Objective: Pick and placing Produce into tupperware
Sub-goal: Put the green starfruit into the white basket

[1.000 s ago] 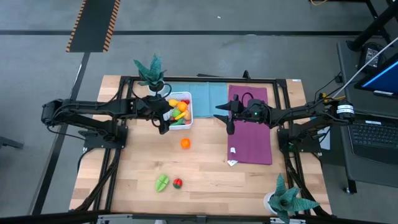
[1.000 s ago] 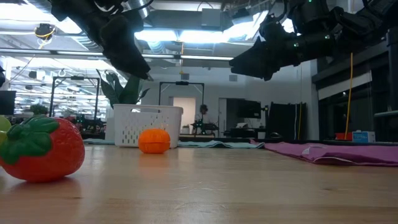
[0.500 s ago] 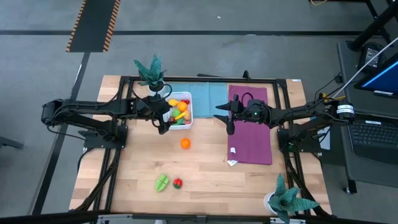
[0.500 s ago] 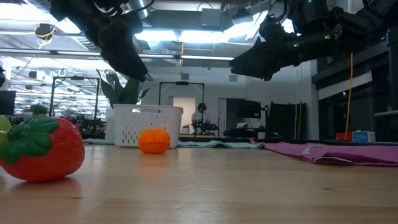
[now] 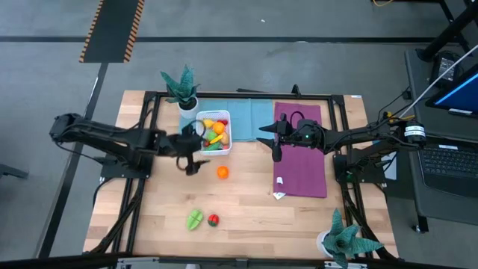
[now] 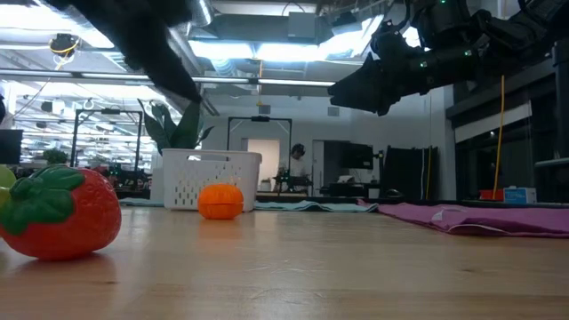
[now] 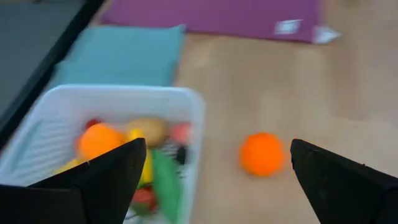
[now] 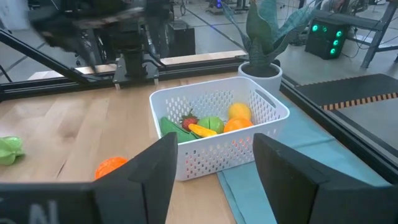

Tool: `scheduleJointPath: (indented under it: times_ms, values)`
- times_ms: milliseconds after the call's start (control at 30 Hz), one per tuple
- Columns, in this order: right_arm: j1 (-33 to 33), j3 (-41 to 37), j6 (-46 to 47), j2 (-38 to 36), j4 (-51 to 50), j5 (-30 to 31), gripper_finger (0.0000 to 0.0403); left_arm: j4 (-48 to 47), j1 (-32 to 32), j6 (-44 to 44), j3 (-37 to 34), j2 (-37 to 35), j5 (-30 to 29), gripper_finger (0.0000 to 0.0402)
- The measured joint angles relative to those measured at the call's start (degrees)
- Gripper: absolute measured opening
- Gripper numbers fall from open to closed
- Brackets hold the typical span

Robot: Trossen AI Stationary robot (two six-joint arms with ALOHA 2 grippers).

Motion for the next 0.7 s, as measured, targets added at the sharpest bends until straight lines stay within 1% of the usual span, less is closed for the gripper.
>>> scheduleJointPath:
  times_ms: [67, 133, 233, 367, 433, 567, 700]
  values:
    - [0.0, 0.0, 0.0, 0.0, 0.0, 0.0, 0.0213, 0.23, -4.78, -1.78, 0.0, -0.7, -0.46, 0.039]
    - [0.0, 0.0, 0.09, 0.0, -0.02, 0.0, 0.0213, 0.42, -10.09, -4.32, 0.0, -0.95, -2.57, 0.0392]
    - [0.42, 0.0, 0.12, 0.0, -0.18, 0.0, 0.0213, -0.04, -18.76, -10.83, 0.0, -0.97, -10.08, 0.0394]
    - [1.63, 0.0, 0.02, 0.0, -0.57, -0.05, 0.0213, -3.85, -29.86, -23.66, 0.0, -0.03, -21.63, 0.039]
    - [2.09, 0.0, 0.0, 0.0, -0.6, -0.12, 0.0213, -4.55, -34.81, -29.85, 0.0, 1.04, -25.34, 0.039]
    - [2.88, 0.0, 0.05, 0.0, -0.61, -0.04, 0.0213, -4.95, -41.76, -38.58, 0.11, 4.1, -29.73, 0.0394]
    - [3.72, 0.0, 0.13, 0.0, -0.62, -0.07, 0.0213, -6.77, -45.34, -45.28, 2.63, 9.16, -30.54, 0.0391]
